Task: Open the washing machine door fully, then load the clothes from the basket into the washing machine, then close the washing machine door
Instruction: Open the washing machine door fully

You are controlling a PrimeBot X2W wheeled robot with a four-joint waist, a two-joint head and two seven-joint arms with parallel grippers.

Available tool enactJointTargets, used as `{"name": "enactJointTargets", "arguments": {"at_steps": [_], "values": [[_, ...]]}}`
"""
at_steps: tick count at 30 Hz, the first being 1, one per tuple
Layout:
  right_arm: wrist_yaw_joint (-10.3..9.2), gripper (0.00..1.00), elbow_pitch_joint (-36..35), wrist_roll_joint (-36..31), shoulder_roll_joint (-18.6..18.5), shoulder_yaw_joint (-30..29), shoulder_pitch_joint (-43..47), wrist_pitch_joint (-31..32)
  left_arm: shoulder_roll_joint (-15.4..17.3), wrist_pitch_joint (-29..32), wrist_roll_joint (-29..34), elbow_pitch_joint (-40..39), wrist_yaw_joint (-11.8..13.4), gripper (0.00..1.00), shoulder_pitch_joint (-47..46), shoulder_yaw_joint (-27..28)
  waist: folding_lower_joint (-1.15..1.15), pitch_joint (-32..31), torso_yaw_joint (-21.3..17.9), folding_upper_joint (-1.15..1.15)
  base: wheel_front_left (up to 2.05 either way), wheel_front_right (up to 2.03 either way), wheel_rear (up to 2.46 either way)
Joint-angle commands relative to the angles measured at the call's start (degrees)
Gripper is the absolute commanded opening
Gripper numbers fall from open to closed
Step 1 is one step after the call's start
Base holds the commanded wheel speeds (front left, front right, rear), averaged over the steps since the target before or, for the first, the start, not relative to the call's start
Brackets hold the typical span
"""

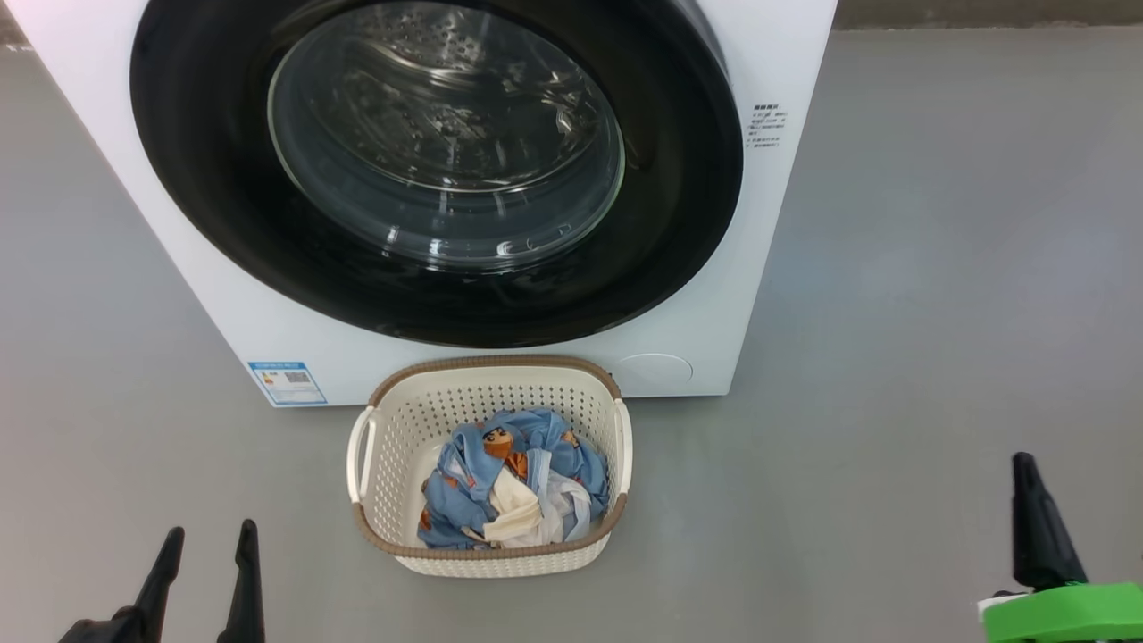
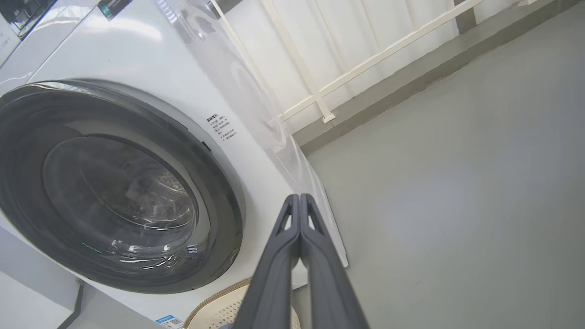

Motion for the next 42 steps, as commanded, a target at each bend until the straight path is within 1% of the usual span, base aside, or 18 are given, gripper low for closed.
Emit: {"name": "enactJointTargets", "arguments": {"at_steps": [1,6,14,17,23,28,31,37,42], "values": [[-0.06,0.00,-1.19,0.66,-0.54,1.01,-1.79,-0.70,0.73,-0.79,-0.49,-1.69,-0.01,1.00,-2.13,2.13,0.00,0.19,0.00,0.00,0.00,0.00,0.00],[-0.06,0.00,-0.28,8.37,-0.77,-2.38,-2.68,-0.70,0.73,-0.79,-0.41,-1.74,0.00,1.00,-2.60,2.27,0.00,0.94,0.02,0.00,0.00,0.00,0.00],[-0.06,0.00,0.77,19.46,-2.66,-7.11,-5.26,-0.70,0.73,-0.79,-0.15,-2.51,-0.18,1.00,-4.09,1.87,0.00,3.57,1.03,0.00,0.00,0.00,0.00],[-0.06,0.00,1.02,25.62,-2.66,-8.67,-6.40,-0.70,0.73,-0.79,0.02,-2.68,-0.27,1.00,-4.64,1.84,0.00,4.50,1.51,0.00,0.00,0.00,0.00],[-0.06,0.00,1.24,37.18,-3.64,-9.83,-8.04,-0.70,0.73,-0.79,0.22,-2.89,-0.44,1.00,-5.35,2.03,0.00,6.28,2.18,0.00,0.00,0.00,0.00],[-0.06,0.00,1.06,45.64,-5.44,-10.56,-9.68,-0.11,0.73,-0.79,0.46,-3.14,-0.56,1.00,-5.76,2.07,0.00,7.55,2.49,0.00,0.00,0.00,0.00],[-0.06,0.00,1.09,49.11,-6.50,-11.55,-11.08,0.76,0.73,-0.79,0.81,-3.08,-0.65,1.00,-6.09,1.95,0.00,8.12,2.73,0.00,0.00,0.00,0.00],[-0.06,0.00,2.16,53.73,-7.82,-14.51,-13.99,2.56,0.73,-0.79,1.18,-3.36,-0.81,1.00,-6.68,1.43,0.00,9.24,3.46,0.00,0.00,0.00,0.00],[-0.06,0.00,2.32,57.63,-7.68,-18.07,-17.42,4.77,0.73,-0.79,1.32,-3.89,-0.90,1.00,-7.49,0.81,0.00,10.96,3.95,0.00,0.00,0.00,0.00]]}}
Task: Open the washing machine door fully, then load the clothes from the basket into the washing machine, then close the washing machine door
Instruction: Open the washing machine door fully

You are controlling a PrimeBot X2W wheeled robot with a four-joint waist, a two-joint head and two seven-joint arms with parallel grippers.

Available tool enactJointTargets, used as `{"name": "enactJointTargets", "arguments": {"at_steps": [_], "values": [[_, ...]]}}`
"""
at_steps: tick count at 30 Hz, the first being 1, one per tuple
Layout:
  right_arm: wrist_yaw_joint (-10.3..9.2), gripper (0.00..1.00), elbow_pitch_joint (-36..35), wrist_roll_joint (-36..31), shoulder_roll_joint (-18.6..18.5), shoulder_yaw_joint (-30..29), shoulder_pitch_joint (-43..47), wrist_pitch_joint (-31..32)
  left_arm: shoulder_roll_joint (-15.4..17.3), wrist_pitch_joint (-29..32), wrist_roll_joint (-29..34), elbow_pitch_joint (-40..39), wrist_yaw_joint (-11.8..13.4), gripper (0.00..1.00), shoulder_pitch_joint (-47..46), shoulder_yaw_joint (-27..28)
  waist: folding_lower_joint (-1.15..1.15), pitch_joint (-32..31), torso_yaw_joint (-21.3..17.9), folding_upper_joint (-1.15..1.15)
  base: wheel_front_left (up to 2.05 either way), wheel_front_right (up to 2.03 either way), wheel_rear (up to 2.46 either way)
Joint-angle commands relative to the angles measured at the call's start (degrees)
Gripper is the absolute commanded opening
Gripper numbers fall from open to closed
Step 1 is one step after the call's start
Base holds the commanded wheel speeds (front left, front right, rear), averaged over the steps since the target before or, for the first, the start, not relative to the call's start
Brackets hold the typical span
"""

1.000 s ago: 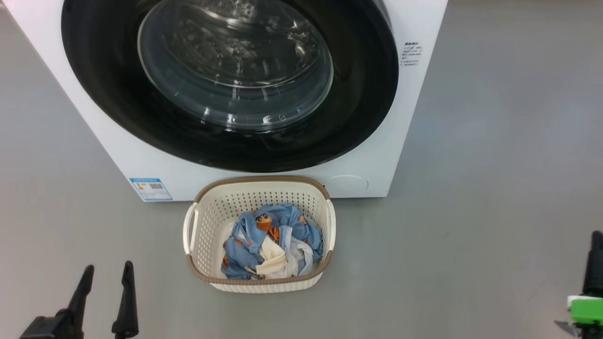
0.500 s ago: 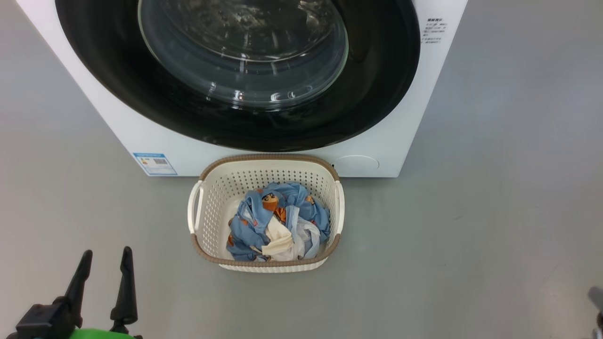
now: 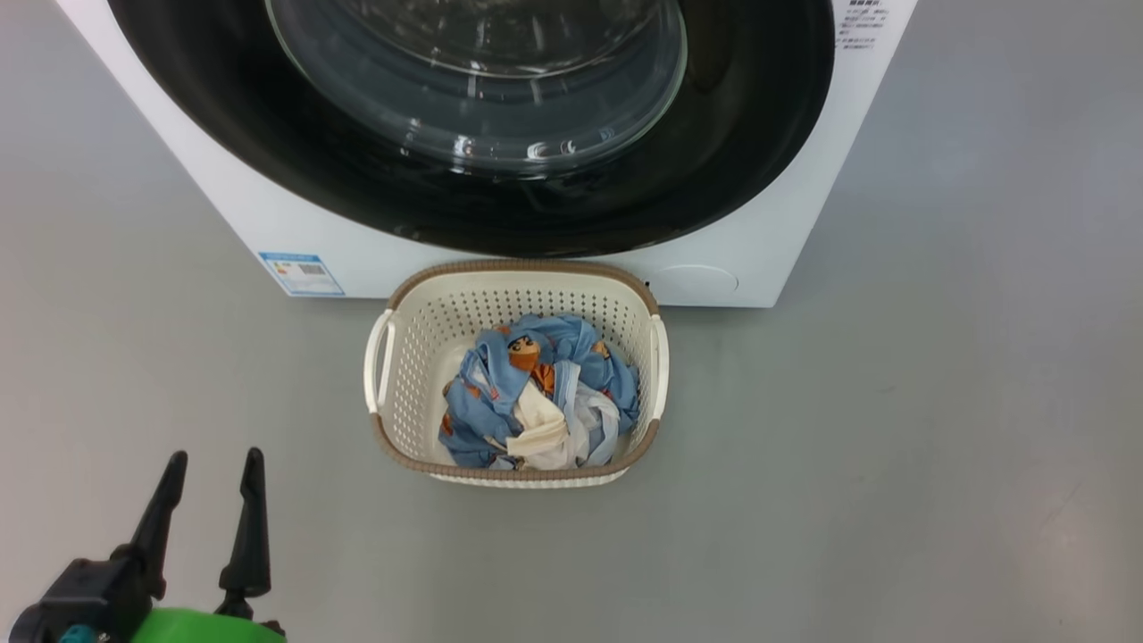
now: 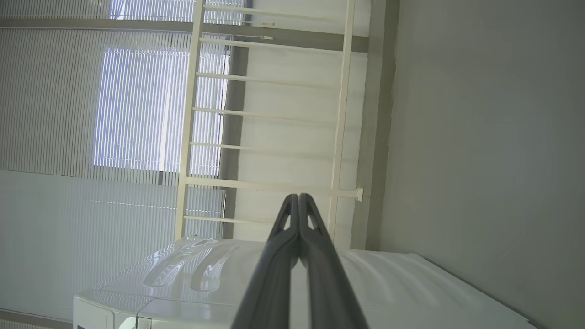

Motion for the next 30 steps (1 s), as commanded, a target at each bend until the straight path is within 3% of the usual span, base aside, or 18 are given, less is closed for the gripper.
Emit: {"name": "enactJointTargets", "arguments": {"at_steps": [1,14,30], "values": [[-0.06,0.00,-1.62,2.15,-1.16,-0.81,-2.73,1.37,0.77,-0.37,0.29,-1.93,-0.21,1.00,-2.43,1.51,0.00,1.27,0.38,0.00,0.00,0.00,0.00],[-0.06,0.00,0.46,3.66,-1.22,-7.94,-12.18,8.33,0.77,-0.37,0.90,-3.76,-0.33,1.00,-4.62,1.33,0.00,7.29,0.76,0.00,0.00,0.00,0.00],[-0.06,0.00,1.89,1.40,-3.45,-5.78,-27.37,19.19,0.77,-0.37,0.35,-5.37,-0.34,1.00,-6.78,-0.61,0.00,15.12,2.23,0.00,0.00,0.00,0.00]]}}
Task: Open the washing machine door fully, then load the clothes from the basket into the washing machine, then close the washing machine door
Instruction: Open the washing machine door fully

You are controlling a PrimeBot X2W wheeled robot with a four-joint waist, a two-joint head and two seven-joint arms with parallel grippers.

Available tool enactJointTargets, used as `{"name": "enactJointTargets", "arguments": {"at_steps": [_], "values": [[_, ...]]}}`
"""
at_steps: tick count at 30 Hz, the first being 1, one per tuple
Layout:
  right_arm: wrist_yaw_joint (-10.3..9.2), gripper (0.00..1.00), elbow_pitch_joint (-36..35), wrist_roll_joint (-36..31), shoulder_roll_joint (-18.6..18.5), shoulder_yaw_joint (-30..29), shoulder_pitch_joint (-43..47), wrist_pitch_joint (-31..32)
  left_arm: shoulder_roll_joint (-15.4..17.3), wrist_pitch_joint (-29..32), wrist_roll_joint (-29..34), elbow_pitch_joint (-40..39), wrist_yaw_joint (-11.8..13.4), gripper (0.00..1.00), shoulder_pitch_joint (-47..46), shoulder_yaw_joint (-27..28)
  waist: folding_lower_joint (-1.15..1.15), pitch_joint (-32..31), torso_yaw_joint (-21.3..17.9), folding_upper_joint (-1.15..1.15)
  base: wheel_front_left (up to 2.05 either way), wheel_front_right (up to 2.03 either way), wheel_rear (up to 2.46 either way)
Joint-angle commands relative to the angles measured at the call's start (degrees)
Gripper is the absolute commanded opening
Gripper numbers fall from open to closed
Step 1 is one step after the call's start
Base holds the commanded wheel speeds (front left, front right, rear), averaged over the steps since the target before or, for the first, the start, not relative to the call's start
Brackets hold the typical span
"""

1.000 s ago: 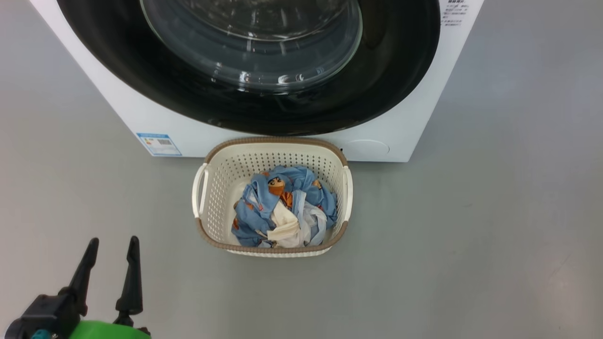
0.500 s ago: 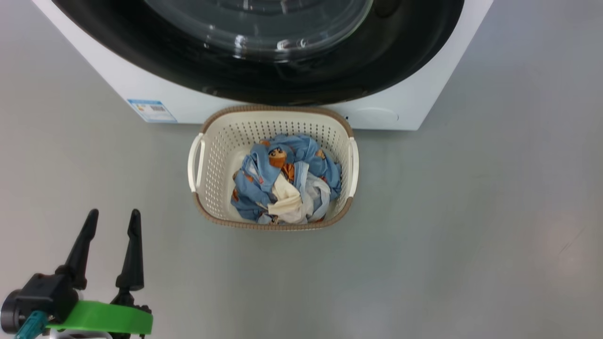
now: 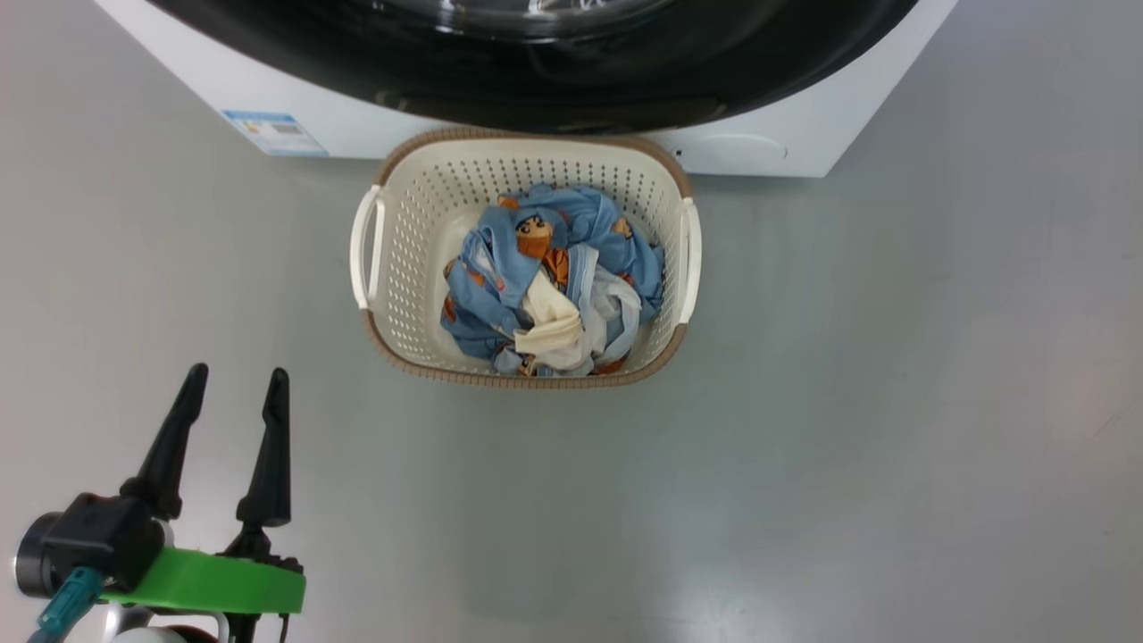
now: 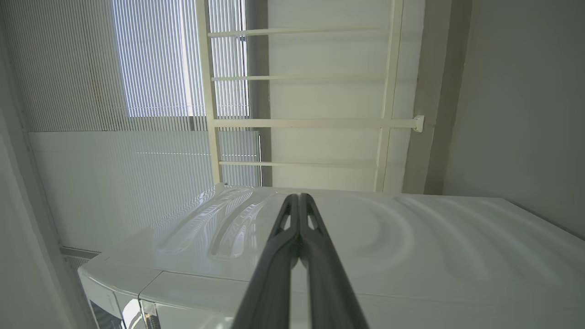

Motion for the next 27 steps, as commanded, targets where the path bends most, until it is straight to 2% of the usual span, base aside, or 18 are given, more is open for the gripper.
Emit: {"name": "enactJointTargets", "arguments": {"at_steps": [1,8,15,27], "values": [[-0.06,0.00,-1.79,-0.14,-1.27,1.15,-1.69,1.54,0.99,-0.36,-0.20,-1.60,-0.06,1.00,-1.06,1.68,-0.01,1.53,0.45,0.00,0.00,0.00,0.00],[-0.06,0.00,-2.95,-1.69,-1.25,3.95,-6.91,8.32,0.99,-0.36,-0.72,-2.81,0.15,1.00,-2.17,1.52,-0.01,4.54,0.68,0.00,0.00,0.00,0.00],[-0.06,0.00,-4.78,-3.92,0.16,9.26,-9.03,14.55,0.99,-0.36,-0.65,-3.27,0.41,1.00,-2.70,1.34,-0.01,5.82,0.47,0.00,0.00,0.00,0.00],[-0.06,0.00,-8.29,-5.95,1.59,15.66,-11.20,20.22,0.99,-0.36,-1.85,-3.31,1.46,1.00,-3.17,0.75,-0.01,6.79,1.03,0.00,0.00,0.00,0.00]]}}
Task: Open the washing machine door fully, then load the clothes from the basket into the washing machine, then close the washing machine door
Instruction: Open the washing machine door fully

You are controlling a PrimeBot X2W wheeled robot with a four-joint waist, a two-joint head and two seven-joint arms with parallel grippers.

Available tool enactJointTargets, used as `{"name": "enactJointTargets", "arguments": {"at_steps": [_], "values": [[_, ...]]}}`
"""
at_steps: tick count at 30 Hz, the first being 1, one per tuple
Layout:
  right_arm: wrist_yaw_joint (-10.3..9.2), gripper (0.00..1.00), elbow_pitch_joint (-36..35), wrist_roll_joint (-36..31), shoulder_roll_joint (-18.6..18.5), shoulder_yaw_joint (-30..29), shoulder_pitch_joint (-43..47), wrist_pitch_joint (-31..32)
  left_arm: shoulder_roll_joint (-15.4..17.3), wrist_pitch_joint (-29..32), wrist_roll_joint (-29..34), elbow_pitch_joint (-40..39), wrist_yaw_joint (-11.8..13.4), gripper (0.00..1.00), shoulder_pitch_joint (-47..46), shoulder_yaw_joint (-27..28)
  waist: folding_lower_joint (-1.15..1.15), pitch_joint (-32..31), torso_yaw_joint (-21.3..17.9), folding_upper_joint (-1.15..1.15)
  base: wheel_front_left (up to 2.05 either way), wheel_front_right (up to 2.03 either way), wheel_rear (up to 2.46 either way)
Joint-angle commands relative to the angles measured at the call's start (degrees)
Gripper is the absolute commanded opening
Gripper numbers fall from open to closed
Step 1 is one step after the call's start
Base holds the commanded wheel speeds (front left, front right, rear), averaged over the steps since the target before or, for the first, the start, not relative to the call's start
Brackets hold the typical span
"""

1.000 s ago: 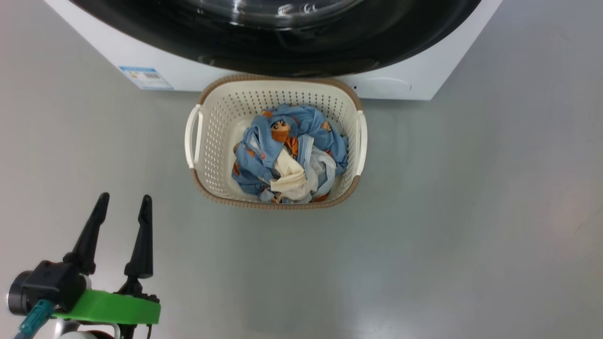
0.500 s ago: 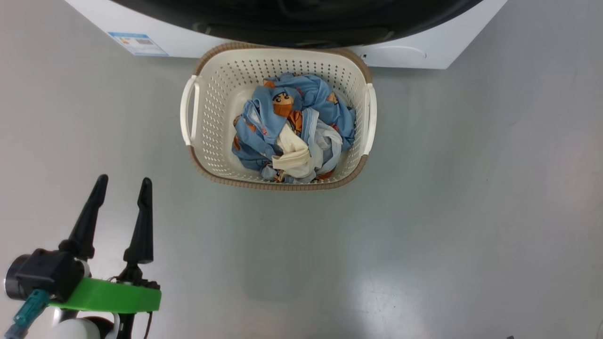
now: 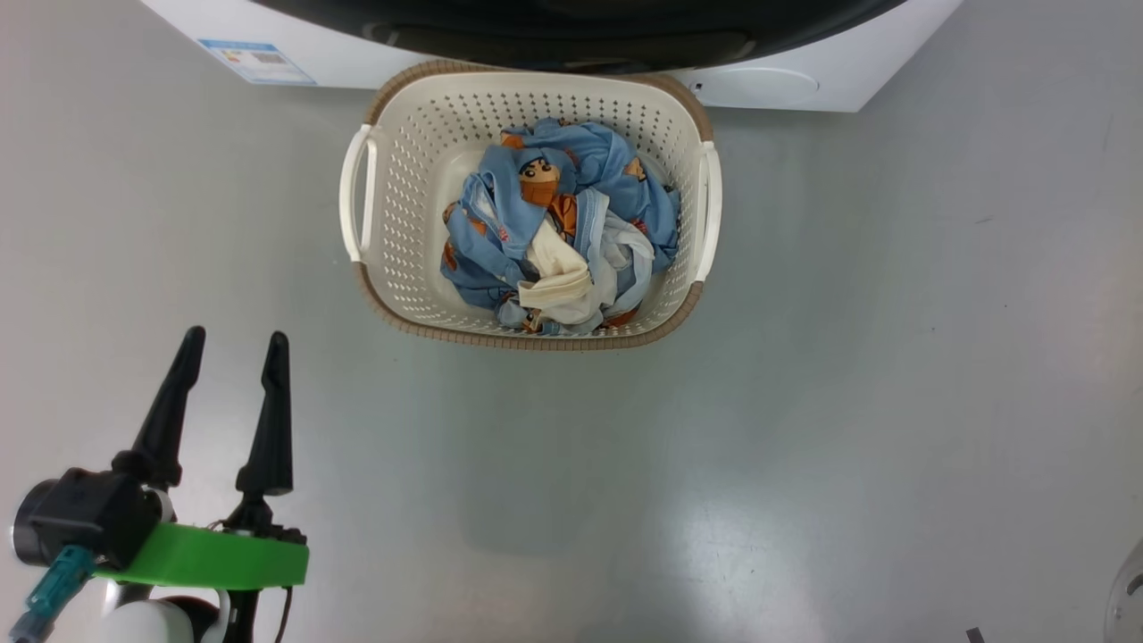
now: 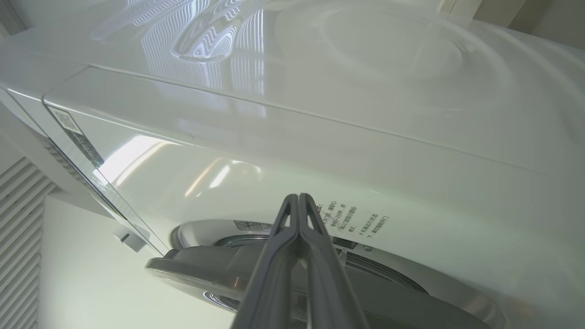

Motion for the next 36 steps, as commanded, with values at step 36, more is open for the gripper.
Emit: {"name": "enactJointTargets", "arguments": {"at_steps": [36], "values": [[-0.06,0.00,-0.54,-1.42,0.77,8.87,-10.83,8.18,1.06,-0.36,-2.23,-2.13,1.31,1.00,0.60,1.35,0.00,4.62,3.46,0.00,0.00,0.00,0.00]]}}
